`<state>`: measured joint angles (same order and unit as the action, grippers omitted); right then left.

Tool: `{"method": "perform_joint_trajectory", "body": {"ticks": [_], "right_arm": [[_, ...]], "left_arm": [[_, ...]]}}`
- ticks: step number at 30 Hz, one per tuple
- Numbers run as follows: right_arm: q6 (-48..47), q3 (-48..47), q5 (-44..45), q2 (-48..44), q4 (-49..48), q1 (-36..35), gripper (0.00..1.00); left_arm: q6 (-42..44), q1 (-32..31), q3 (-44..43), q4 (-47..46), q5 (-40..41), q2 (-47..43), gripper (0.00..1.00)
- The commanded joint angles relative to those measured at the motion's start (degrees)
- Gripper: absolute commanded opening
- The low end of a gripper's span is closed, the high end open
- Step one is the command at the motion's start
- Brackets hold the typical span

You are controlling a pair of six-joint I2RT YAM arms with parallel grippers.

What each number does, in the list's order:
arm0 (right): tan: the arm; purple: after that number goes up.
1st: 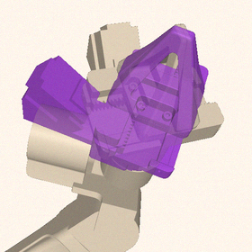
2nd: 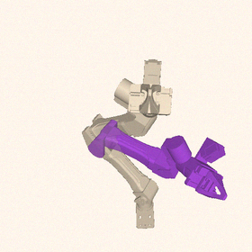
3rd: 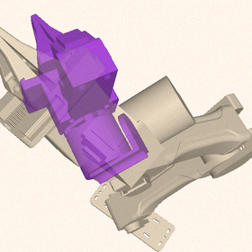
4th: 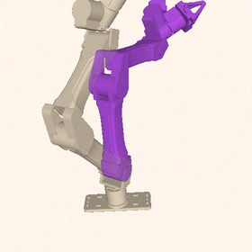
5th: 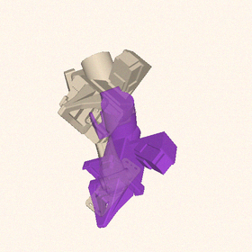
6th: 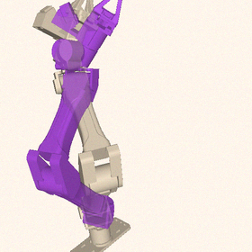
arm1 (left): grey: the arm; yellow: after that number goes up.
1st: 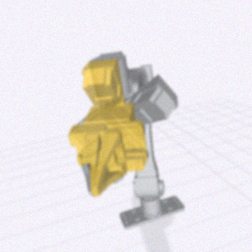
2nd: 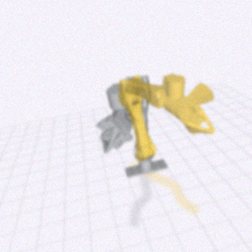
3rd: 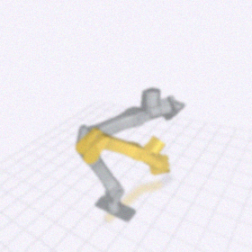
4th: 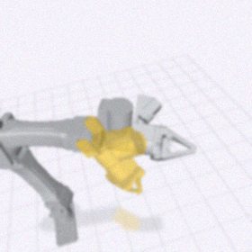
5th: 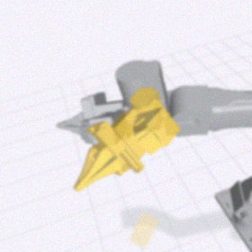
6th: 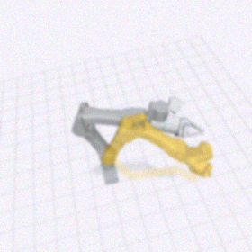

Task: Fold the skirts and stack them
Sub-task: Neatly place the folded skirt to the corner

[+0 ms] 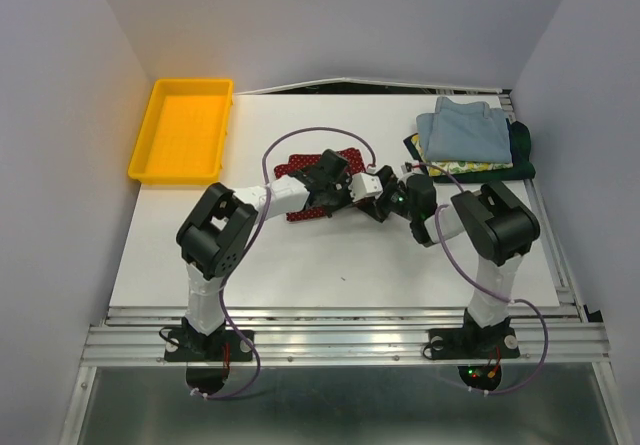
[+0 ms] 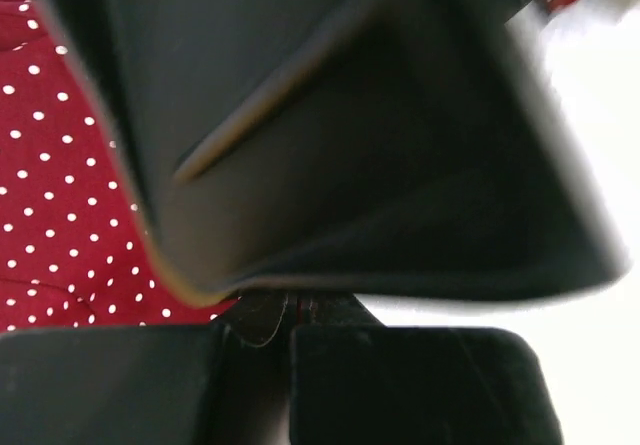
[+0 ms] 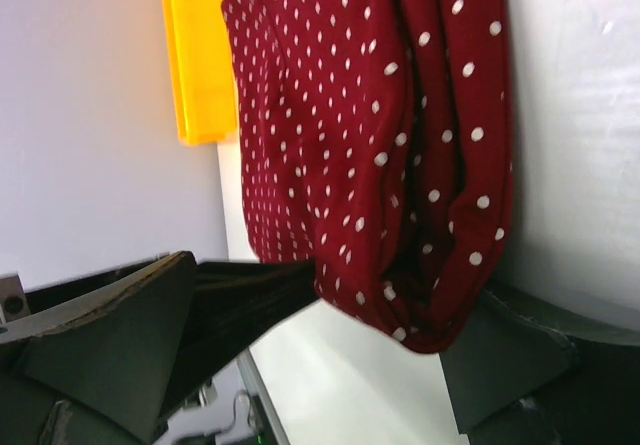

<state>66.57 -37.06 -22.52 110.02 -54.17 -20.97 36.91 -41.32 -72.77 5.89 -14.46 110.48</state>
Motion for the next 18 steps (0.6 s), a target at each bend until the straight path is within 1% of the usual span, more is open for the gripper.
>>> {"method": "perform_joint_trajectory", "body": {"ticks": [1, 5, 7, 13, 15, 18], "right_arm": [[-0.74, -1.26, 11.43, 5.11, 4.68, -2.23, 0.99], [-0.74, -3.98, 17.07, 8.19, 7.77, -2.76, 0.96], [-0.73, -4.77, 19.26, 9.51, 6.89, -2.76, 0.96], [0.32, -5.30, 21.64, 13.64, 3.20, -3.29, 0.96], [0.41, -5.39, 21.64, 15.04, 0.57, -3.29, 0.93], [-0.55, -6.80, 21.56, 16.89, 0.30, -3.81, 0.81]], "left_arm": [[-2.62, 0.45, -3.60, -0.62, -3.03, 0.44, 0.00], [-4.21, 0.63, -5.01, -0.79, -4.87, 1.41, 0.00], [-4.65, 0.71, -5.27, -0.79, -5.66, 1.85, 0.00], [-5.18, 0.98, -6.33, -0.53, -7.51, 2.46, 0.00], [-5.18, 1.15, -7.03, -0.01, -7.95, 3.16, 0.00], [-5.09, 1.15, -7.47, 0.44, -8.48, 3.78, 0.00]]}}
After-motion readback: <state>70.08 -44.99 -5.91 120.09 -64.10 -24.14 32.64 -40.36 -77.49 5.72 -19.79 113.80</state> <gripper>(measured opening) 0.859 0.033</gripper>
